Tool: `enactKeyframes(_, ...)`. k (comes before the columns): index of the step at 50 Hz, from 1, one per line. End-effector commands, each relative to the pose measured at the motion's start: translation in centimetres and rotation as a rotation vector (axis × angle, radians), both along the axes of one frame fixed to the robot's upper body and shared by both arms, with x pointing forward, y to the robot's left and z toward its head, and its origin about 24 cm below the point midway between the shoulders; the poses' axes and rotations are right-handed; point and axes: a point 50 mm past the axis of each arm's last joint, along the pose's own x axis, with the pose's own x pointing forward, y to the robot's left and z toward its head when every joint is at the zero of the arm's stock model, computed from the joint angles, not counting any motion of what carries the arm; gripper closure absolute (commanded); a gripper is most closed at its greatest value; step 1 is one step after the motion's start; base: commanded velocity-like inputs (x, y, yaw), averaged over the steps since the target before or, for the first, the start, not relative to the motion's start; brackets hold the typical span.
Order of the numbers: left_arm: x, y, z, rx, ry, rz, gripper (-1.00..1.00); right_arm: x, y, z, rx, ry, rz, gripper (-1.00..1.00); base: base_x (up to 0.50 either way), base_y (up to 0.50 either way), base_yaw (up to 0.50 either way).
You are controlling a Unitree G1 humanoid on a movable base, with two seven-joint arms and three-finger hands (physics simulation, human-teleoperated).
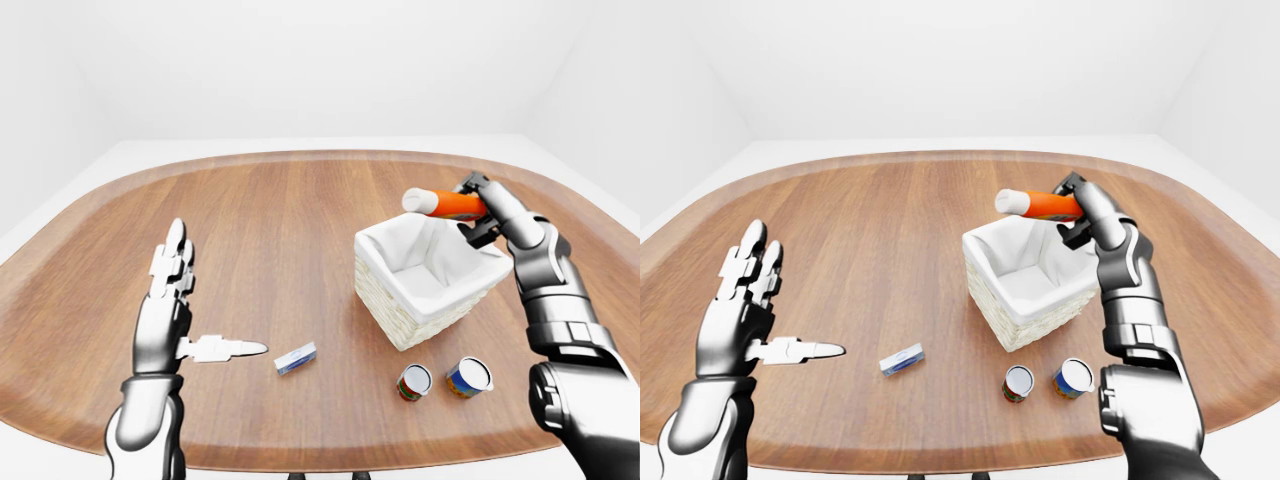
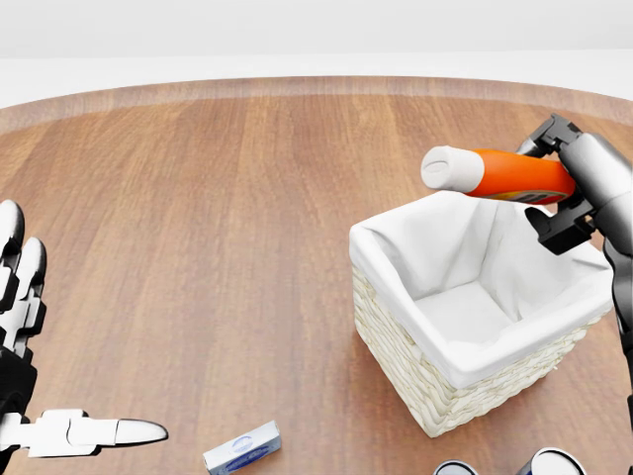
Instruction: Pick up the ketchup, and put it in the basket.
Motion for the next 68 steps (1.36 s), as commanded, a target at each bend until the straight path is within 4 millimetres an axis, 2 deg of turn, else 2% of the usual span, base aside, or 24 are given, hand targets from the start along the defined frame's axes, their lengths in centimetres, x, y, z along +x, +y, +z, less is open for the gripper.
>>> enactKeyframes(1, 0.0, 0.0, -0.1, -0.003, 0.005, 0.001, -1.0, 0.1, 0.1, 1.3, -0.02, -0.035, 0.004, 1.0, 0.0, 0.0, 0.0)
enactKeyframes(13, 0.0, 0.0, -0.2, -0.006, 0.007, -0.002, -1.0, -0.2, 0.2, 2.2, -0.09, -0.028, 0.021, 1.0, 0.0, 0.0, 0.0)
enactKeyframes(19, -0.1, -0.1, 0.1, -0.002, -0.003, -0.004, -1.0, -0.1, 0.1, 1.9, -0.097, -0.008, 0.02, 1.0, 0.0, 0.0, 0.0)
enactKeyframes(20, -0.2, -0.1, 0.1, -0.001, -0.003, -0.004, -1.0, 0.0, 0.0, 2.0, -0.081, -0.009, 0.014, -0.2, 0.0, 0.0, 0.0)
enactKeyframes(21, -0.2, -0.1, 0.1, -0.001, -0.005, -0.004, -1.0, 0.0, 0.0, 2.1, -0.071, -0.018, 0.013, -1.0, 0.0, 0.0, 0.0)
enactKeyframes(53, -0.1, 0.0, -0.2, -0.004, 0.011, -0.001, -1.0, -0.3, 0.2, 2.3, -0.078, -0.015, 0.038, -1.0, 0.0, 0.0, 0.0)
enactKeyframes(62, -0.1, 0.0, -0.1, -0.003, 0.002, -0.001, -1.0, -0.5, 0.7, 3.0, -0.093, -0.032, 0.069, -1.0, 0.0, 0.0, 0.0)
enactKeyframes(68, -0.1, 0.0, 0.1, -0.001, -0.005, -0.002, -1.0, -1.3, 1.4, 4.7, -0.136, -0.075, 0.115, -1.0, 0.0, 0.0, 0.0)
